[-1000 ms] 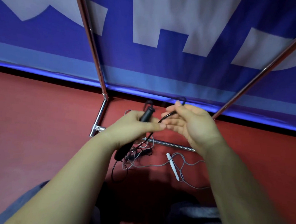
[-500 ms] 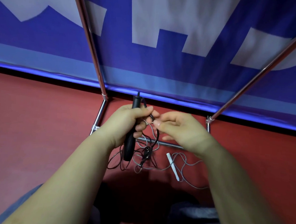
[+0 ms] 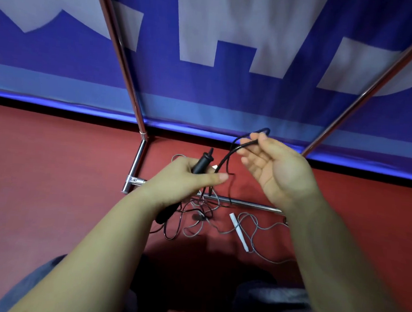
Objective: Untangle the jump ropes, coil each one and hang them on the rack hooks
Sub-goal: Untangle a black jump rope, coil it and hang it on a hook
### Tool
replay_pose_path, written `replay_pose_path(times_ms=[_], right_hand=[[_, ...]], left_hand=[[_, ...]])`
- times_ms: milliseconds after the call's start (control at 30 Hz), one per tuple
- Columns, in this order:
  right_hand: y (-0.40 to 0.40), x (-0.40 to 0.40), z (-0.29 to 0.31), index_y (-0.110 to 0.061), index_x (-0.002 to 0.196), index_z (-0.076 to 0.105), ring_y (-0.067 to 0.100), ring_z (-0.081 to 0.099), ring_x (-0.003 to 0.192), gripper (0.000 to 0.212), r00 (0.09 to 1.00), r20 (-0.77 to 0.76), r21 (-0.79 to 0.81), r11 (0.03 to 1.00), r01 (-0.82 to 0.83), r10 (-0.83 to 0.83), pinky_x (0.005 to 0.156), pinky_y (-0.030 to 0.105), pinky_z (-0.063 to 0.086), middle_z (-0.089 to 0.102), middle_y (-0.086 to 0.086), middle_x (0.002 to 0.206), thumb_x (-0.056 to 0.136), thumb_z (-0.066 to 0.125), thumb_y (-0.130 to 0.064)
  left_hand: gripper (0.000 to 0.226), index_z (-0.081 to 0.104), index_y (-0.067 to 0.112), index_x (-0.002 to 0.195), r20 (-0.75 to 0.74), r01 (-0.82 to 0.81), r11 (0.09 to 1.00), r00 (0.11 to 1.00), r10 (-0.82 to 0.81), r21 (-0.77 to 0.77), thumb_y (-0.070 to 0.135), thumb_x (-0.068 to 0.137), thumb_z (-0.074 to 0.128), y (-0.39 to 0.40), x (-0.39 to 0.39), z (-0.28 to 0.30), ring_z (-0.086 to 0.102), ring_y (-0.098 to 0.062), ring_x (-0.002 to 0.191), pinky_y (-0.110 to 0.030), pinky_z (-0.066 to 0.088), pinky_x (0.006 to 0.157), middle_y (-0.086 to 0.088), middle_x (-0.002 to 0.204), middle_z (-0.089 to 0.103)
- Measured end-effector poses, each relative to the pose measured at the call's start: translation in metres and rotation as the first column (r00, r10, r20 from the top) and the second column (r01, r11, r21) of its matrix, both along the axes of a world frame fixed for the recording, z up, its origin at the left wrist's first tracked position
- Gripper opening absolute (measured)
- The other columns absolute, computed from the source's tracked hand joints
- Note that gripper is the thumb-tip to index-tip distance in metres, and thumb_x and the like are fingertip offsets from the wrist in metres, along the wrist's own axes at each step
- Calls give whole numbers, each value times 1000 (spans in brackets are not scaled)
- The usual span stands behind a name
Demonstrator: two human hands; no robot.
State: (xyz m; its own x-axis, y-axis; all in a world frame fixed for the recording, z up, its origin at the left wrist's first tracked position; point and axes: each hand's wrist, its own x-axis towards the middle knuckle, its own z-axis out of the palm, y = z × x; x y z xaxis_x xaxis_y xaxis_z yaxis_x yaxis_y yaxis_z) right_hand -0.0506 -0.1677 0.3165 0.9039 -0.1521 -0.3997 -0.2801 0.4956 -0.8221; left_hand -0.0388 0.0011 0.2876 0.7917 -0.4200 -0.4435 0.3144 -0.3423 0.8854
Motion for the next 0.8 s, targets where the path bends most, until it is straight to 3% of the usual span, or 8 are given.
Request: replay_pose_path(times_ms=[100, 200, 300, 333, 400, 600, 700, 800], right_hand=[[1, 0, 1, -10, 84, 59, 10, 68, 60, 19, 1000, -6, 31, 999, 22, -22, 53, 20, 53, 70, 0, 65, 96, 45, -15], [4, 0, -2, -14, 89, 58, 13, 67, 68, 10, 991, -47, -184, 974, -129, 122, 60, 22, 55, 69, 2, 76, 94, 51, -18], [11, -5, -11, -21, 91, 59, 9, 60, 75, 4, 905, -175, -529, 738, -420, 389, 70, 22, 48, 65, 1, 87, 91, 56, -19], [13, -7, -14, -22, 89, 60, 10, 58, 76, 4, 868, -200, -590, 652, -477, 454, 71, 24, 46, 64, 3, 87, 89, 59, -19], [16, -9, -17, -22, 83, 61, 16, 54, 78, 6, 819, -223, -622, 570, -537, 528, 73, 31, 44, 62, 7, 84, 88, 61, -19], [15, -8, -21, -10, 91, 63, 12, 56, 71, 8, 811, -215, -638, 550, -539, 544, 70, 28, 44, 61, 5, 78, 88, 61, -18], [16, -8, -23, -14, 91, 63, 4, 60, 63, 7, 819, -216, -643, 554, -529, 532, 66, 21, 47, 64, 1, 79, 88, 62, -21], [17, -6, -22, -17, 82, 60, 8, 61, 64, 10, 836, -197, -649, 571, -503, 512, 68, 24, 49, 63, 2, 73, 89, 58, -12]], left_hand=[[21, 70, 13, 72, -61, -86, 991, 995, 80, -101, 27, 87, 62, 0, 4, 1, 29, -9, 41, -22, 24, 43, -3, 58, 39], [24, 66, 9, 71, -112, -121, 973, 989, 100, -196, 19, 90, 56, -2, 5, 3, 30, -10, 40, -18, 24, 37, -7, 58, 45], [24, 61, 5, 72, -178, -191, 933, 974, 141, -304, 14, 91, 50, -1, 6, 6, 29, -7, 37, -17, 23, 34, 4, 47, 47], [23, 61, 4, 73, -208, -213, 918, 967, 148, -334, 15, 90, 49, 0, 7, 6, 29, -7, 36, -16, 24, 34, 4, 46, 45], [22, 60, 5, 75, -246, -229, 899, 959, 143, -372, 16, 90, 48, 1, 9, 7, 29, -6, 36, -15, 24, 33, 5, 46, 43], [19, 68, 6, 86, -185, -159, 926, 978, 99, -344, 15, 90, 51, 0, 6, 6, 30, -5, 39, -17, 23, 36, 6, 53, 47], [18, 68, 5, 95, -165, -139, 938, 982, 90, -318, 13, 91, 52, 0, 5, 6, 30, -5, 39, -17, 24, 36, 8, 53, 47], [23, 63, -4, 105, -164, -129, 938, 983, 79, -320, 10, 91, 52, 0, 5, 6, 30, -4, 38, -16, 26, 35, 9, 52, 48]])
